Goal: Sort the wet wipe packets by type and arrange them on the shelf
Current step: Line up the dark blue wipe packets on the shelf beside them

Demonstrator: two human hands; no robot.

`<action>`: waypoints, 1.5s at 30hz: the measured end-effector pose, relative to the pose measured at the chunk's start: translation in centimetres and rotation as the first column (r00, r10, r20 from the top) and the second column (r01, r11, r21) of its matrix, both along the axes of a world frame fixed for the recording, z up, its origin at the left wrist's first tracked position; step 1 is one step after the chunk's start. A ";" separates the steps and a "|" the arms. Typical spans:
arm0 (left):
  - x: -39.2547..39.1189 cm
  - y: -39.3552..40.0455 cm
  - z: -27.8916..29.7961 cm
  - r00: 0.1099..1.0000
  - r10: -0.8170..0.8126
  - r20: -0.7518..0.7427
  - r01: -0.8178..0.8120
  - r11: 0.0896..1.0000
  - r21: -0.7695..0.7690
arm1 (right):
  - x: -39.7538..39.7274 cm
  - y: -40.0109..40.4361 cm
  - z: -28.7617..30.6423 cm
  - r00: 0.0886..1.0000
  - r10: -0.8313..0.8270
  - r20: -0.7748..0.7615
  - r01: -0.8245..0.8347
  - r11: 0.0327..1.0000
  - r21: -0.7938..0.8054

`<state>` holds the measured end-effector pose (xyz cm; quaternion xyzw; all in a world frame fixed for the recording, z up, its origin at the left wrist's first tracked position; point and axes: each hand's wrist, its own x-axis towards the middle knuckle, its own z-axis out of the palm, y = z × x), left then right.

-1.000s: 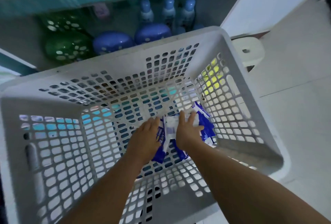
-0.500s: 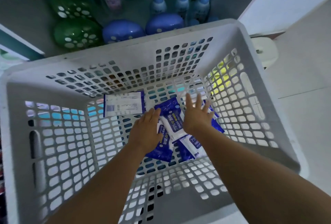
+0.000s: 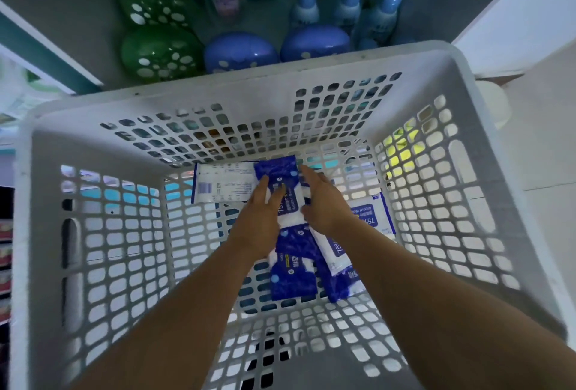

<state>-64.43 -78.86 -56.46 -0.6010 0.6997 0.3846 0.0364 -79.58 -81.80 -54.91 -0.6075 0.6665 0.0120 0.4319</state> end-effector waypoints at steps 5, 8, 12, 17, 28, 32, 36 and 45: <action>1.0 -0.1 0.2 0.990 0.138 -0.023 -0.139 0.990 -0.015 | -0.9 0.1 -0.2 0.984 0.008 -0.177 -0.010 1.000 -0.014; 0.2 0.1 -0.1 0.972 0.236 0.004 -0.236 0.972 -0.015 | -2.2 1.0 -0.4 0.949 0.074 -0.307 -0.067 0.997 0.035; -1.3 -0.5 -0.6 0.942 0.322 0.092 -0.325 0.946 0.012 | -2.2 1.1 -0.3 0.943 0.078 -0.325 -0.060 0.996 0.065; -1.8 -1.4 -0.8 0.888 0.454 0.076 -0.459 0.886 0.069 | -2.1 1.2 -0.7 0.958 0.007 -0.285 0.020 0.995 0.093; -0.7 -0.9 -0.6 0.880 0.475 -0.018 -0.473 0.879 0.061 | -3.6 2.1 -0.4 0.917 -0.067 -0.393 0.117 0.987 0.106; -0.6 0.6 0.6 0.898 0.437 -0.038 -0.428 0.891 0.150 | -3.8 2.9 -0.2 0.907 0.104 -0.407 -0.044 0.987 0.153; -0.2 2.0 0.7 0.894 0.448 -0.028 -0.434 0.878 0.200 | -3.6 2.7 0.4 0.944 0.077 -0.320 -0.051 0.995 0.089; 2.0 1.5 2.1 0.756 0.654 -0.037 -0.632 0.743 0.219 | -0.9 0.8 1.5 0.926 -0.366 0.088 0.368 0.930 -0.012</action>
